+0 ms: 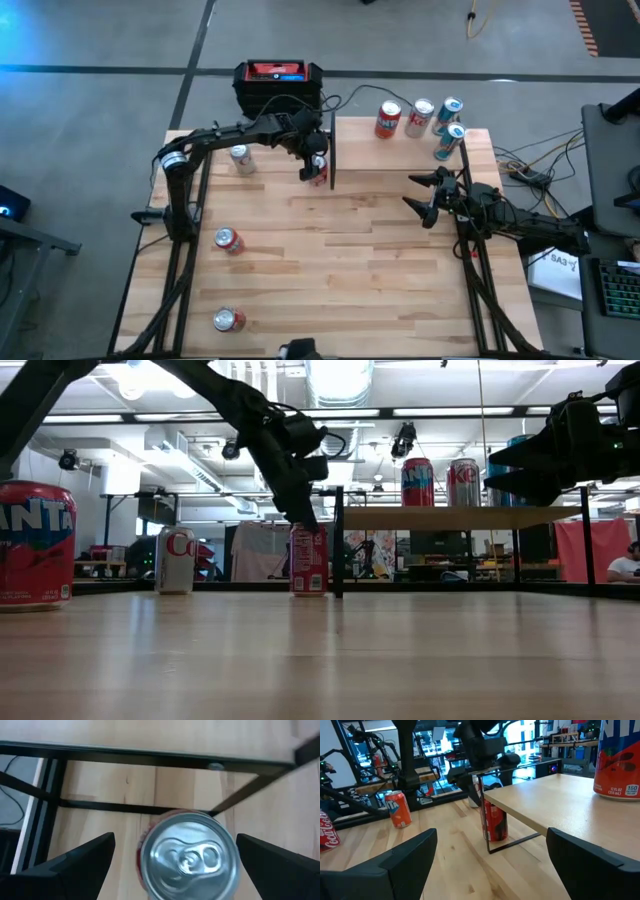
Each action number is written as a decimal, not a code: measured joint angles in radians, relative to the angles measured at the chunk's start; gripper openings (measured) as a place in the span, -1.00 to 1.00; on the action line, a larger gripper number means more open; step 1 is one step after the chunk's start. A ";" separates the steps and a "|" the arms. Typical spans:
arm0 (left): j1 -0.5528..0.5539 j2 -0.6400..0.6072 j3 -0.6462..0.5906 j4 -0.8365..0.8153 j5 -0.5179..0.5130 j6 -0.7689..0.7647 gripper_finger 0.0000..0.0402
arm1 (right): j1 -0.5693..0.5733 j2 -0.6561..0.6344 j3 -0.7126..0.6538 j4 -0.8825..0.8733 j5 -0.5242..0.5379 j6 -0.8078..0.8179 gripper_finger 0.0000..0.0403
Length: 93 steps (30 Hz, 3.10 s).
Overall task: Place canned beverage on shelf
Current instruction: Put the top red white soda can on the shelf
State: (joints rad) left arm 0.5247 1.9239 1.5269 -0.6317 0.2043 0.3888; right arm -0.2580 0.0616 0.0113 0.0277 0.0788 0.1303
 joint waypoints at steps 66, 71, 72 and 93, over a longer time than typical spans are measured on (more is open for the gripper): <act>-0.479 -0.145 0.002 -0.210 -0.069 0.031 0.45 | 0.000 0.000 0.000 0.000 0.000 0.000 0.78; -0.502 -0.137 0.002 -0.223 0.081 0.046 0.45 | 0.000 0.000 0.000 0.000 0.000 0.000 0.78; -0.509 -0.133 0.002 -0.217 0.095 0.059 0.45 | 0.000 0.000 0.000 0.000 0.000 0.000 0.78; -0.504 0.009 0.009 -0.164 -0.081 0.100 0.48 | 0.000 0.000 0.000 0.002 0.001 0.000 0.78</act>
State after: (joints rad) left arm 0.0204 1.9330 1.5359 -0.7953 0.1230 0.4885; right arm -0.2577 0.0616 0.0116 0.0292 0.0799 0.1303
